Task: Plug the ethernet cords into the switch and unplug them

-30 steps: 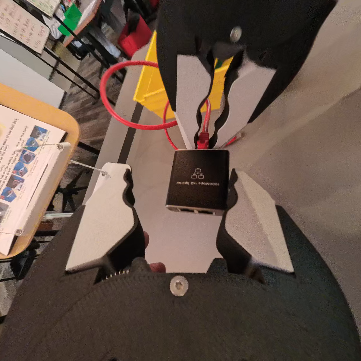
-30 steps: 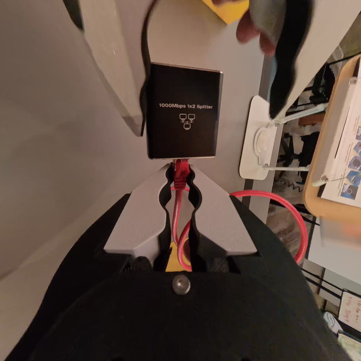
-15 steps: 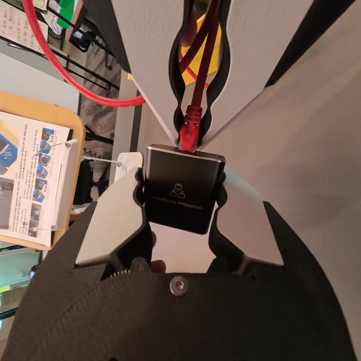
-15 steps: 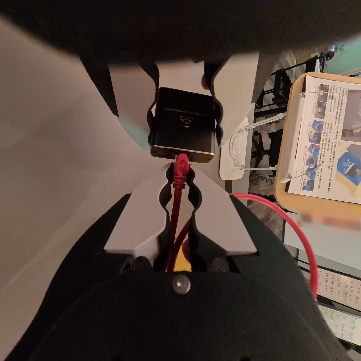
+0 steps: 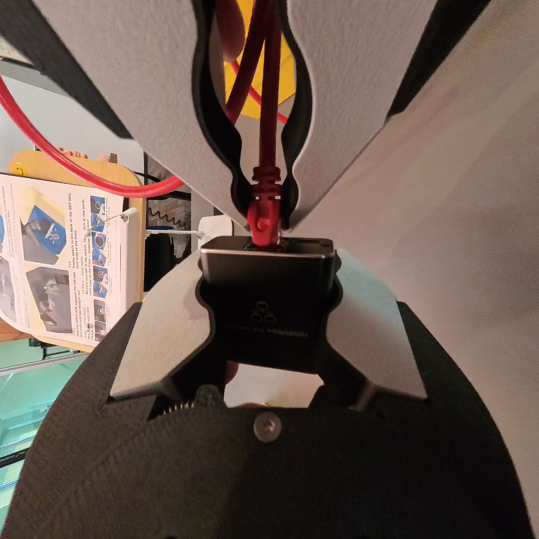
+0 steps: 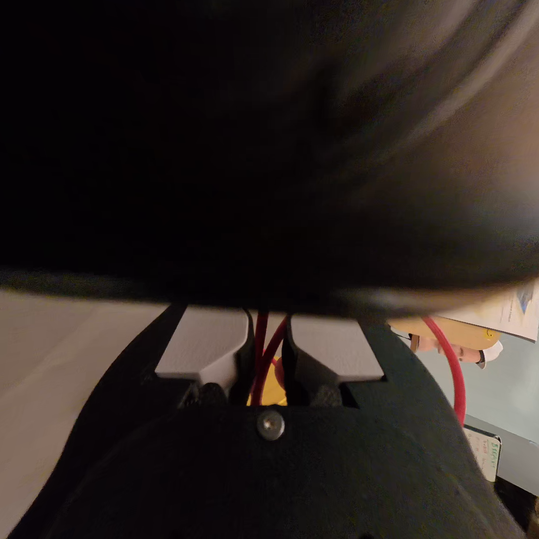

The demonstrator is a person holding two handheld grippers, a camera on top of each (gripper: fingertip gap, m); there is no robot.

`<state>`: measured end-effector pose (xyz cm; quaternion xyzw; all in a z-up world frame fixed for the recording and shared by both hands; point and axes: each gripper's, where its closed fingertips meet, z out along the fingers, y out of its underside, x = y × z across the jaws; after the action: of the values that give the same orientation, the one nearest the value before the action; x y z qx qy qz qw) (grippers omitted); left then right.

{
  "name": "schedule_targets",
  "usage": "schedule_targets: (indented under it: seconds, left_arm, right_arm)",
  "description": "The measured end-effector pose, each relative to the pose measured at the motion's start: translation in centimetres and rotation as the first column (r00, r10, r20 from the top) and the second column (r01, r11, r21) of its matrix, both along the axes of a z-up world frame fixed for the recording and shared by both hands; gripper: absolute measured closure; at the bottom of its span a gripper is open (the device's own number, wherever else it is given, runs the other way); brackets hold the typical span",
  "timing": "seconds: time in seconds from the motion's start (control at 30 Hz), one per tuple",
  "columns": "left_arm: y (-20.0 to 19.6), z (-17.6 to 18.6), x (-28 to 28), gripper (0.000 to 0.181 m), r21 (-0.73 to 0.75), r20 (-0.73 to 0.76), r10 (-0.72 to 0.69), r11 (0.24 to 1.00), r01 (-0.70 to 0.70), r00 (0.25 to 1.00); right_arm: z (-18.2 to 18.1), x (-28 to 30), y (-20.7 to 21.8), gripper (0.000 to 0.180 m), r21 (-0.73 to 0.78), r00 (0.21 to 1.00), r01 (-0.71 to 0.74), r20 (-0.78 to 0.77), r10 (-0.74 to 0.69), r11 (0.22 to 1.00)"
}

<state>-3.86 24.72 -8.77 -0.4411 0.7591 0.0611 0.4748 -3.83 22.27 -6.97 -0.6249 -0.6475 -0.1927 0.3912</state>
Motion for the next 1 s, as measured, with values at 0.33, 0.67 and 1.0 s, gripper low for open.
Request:
schedule_targets:
  seconds: [0.33,0.67,1.0]
  left_arm:
    - [0.5,-1.8,-0.3,0.104,-0.184,0.022,0.022,0.983,-0.018,1.000]
    - [0.2,-2.8,-0.4,0.104,-0.351,0.035,0.048,0.936,-0.033,0.998]
    - [-0.3,-4.1,-0.5,0.105,-0.411,-0.017,0.048,0.910,-0.050,0.999]
  right_arm:
    - [1.6,1.0,-0.8,0.155,0.051,0.984,-0.037,-0.170,0.045,0.998]
    - [3.0,0.6,-3.5,0.160,0.091,0.925,-0.104,-0.358,0.130,0.990]
    - [1.2,-0.2,-3.2,0.150,0.189,0.960,-0.142,-0.212,0.181,0.972]
